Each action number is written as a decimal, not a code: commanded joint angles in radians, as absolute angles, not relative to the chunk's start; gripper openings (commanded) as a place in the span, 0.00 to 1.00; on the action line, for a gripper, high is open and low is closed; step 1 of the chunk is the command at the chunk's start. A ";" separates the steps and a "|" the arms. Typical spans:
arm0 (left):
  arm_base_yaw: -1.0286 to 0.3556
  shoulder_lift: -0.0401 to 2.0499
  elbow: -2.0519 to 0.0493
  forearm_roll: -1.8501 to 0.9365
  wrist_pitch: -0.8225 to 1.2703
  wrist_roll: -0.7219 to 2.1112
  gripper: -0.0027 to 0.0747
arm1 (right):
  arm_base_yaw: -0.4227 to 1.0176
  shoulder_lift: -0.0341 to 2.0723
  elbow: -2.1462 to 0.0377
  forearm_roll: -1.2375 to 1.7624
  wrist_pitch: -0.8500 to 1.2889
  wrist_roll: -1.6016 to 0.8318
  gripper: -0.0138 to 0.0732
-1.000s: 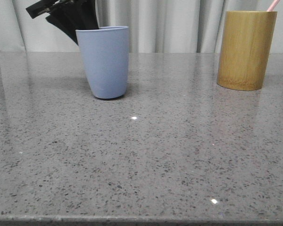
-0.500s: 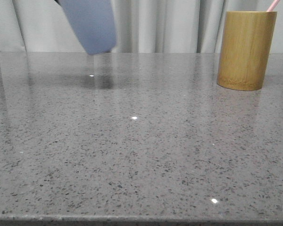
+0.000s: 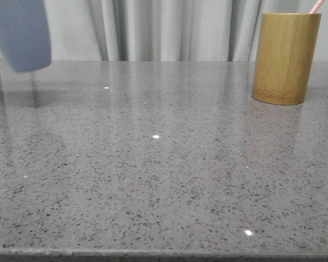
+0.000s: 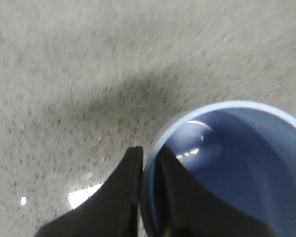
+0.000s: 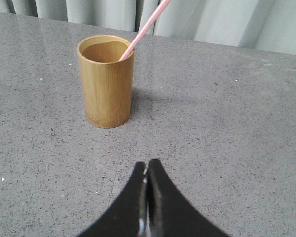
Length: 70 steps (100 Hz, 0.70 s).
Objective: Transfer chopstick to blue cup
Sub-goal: 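Carry the blue cup with the left gripper back toward its starting spot, then set the blue cup down and open the left gripper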
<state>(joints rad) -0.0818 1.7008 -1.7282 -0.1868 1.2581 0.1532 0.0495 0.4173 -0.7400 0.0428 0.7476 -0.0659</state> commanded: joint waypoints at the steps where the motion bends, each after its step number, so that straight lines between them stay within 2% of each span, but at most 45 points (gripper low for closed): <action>1: -0.051 1.648 -1.702 -0.196 1.266 0.141 0.01 | 0.049 0.424 -0.765 0.038 0.662 -0.073 0.08; 29: 0.048 1.648 -1.663 -0.198 1.242 0.141 0.01 | 0.049 0.424 -0.765 0.038 0.662 -0.073 0.08; 70: 0.056 1.648 -1.663 -0.154 1.179 0.143 0.01 | 0.049 0.424 -0.765 0.038 0.660 -0.073 0.08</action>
